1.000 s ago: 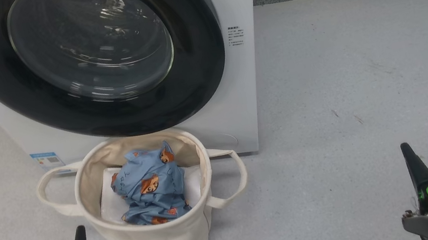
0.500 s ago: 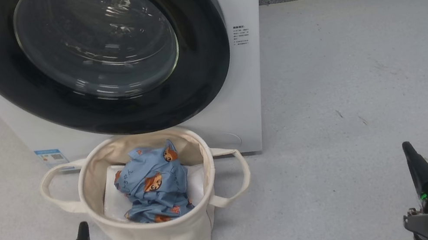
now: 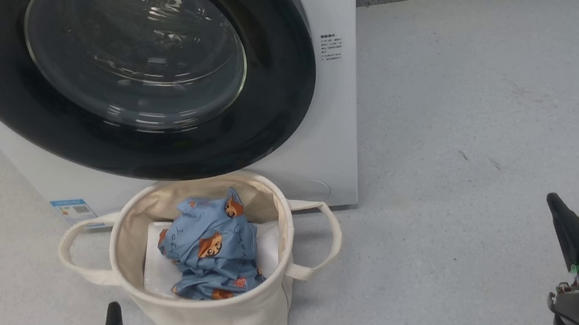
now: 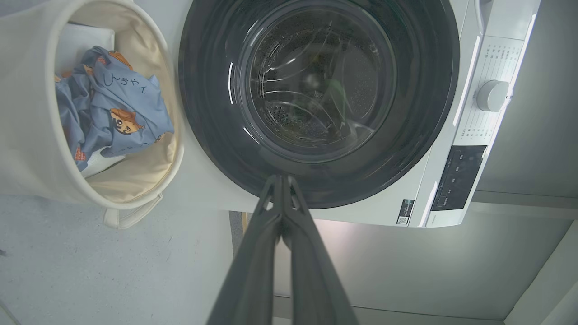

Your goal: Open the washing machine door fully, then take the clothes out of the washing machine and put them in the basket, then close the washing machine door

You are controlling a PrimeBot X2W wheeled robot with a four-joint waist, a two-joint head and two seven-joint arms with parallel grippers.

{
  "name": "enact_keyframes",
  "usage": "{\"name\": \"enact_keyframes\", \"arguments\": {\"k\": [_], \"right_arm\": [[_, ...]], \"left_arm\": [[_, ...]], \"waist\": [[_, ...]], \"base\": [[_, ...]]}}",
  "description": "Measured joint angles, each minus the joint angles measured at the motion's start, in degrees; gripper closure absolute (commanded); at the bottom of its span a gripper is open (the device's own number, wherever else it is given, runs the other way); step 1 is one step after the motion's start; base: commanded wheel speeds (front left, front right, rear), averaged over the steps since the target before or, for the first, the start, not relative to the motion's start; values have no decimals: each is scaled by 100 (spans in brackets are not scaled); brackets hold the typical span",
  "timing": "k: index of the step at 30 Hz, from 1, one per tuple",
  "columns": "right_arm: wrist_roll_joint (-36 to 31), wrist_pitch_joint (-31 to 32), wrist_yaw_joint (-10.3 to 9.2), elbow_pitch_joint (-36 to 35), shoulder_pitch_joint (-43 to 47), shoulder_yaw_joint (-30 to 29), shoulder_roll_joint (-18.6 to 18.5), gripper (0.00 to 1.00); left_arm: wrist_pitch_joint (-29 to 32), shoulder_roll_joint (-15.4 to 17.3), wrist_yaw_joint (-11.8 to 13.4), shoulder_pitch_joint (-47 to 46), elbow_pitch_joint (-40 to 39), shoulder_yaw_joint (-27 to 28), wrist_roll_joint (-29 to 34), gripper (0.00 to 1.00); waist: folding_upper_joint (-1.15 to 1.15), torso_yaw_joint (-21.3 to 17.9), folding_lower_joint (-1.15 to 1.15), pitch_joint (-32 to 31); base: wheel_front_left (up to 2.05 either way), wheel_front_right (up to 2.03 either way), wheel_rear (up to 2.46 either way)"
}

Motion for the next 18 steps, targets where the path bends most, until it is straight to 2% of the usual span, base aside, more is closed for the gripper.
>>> {"name": "enact_keyframes", "arguments": {"k": [18], "right_arm": [[0,0,0,-1,0,-2,0,100]], "left_arm": [[1,-1,0,0,-8,3,0,100]], "waist": [[0,0,0,0]], "base": [[0,0,0]]}}
